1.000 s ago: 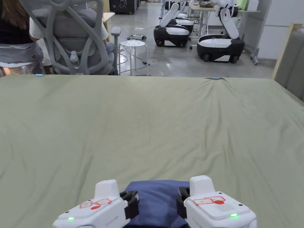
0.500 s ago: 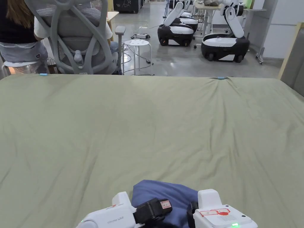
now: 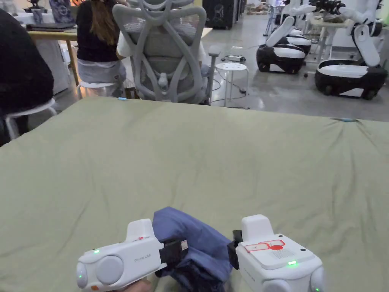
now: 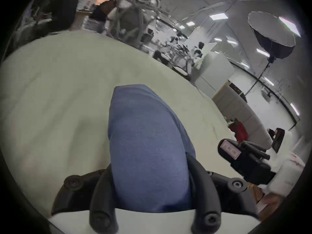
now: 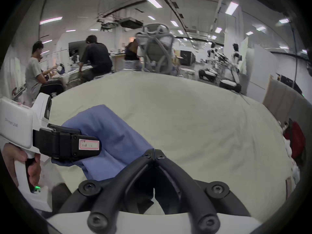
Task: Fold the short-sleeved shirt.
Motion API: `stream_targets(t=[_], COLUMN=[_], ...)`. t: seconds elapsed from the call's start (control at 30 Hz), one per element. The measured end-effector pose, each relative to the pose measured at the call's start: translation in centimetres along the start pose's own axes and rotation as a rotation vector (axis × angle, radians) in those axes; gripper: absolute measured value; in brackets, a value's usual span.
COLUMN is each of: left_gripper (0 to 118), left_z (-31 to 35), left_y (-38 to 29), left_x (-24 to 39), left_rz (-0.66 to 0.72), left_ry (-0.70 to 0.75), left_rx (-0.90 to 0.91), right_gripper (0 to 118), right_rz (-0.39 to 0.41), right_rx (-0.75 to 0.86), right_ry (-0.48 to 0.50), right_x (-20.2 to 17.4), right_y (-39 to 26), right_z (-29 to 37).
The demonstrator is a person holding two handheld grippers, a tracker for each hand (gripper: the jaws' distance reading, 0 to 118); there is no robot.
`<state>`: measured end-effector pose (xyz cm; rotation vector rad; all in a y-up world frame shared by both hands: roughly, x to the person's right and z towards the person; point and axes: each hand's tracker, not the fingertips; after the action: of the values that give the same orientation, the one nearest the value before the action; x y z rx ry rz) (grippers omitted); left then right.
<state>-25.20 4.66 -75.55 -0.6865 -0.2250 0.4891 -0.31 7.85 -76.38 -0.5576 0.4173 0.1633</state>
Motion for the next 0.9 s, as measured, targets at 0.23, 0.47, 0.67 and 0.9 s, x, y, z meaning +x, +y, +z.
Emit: stream_targets(t=[0.23,0.47,0.67,0.9], left_gripper=[34,34,37,89], left_z=[4.8,7.1,5.7,9.1], left_y=[5.6,11.2,13.2,14.4], left_x=[-13.5,-23.3,-27.4,-29.8], left_rz=[0.131,0.220,0.239,0.296], left_ry=[0.115,0.172,0.156,0.246], left_rx=[0.039,0.034,-0.022,0.090], right_gripper=[0,0,0,0], right_rz=[0.067,0.087,0.092,0.093], right_rx=[0.032,0.026,0.005,-0.005], right_ry=[0.134,0.208,0.204,0.183], right_x=[-10.0,-15.9,-16.6,-15.6], right_y=[4.7,6.7,6.8,6.9], right_z=[-4.1,-7.6,-9.6,-9.9])
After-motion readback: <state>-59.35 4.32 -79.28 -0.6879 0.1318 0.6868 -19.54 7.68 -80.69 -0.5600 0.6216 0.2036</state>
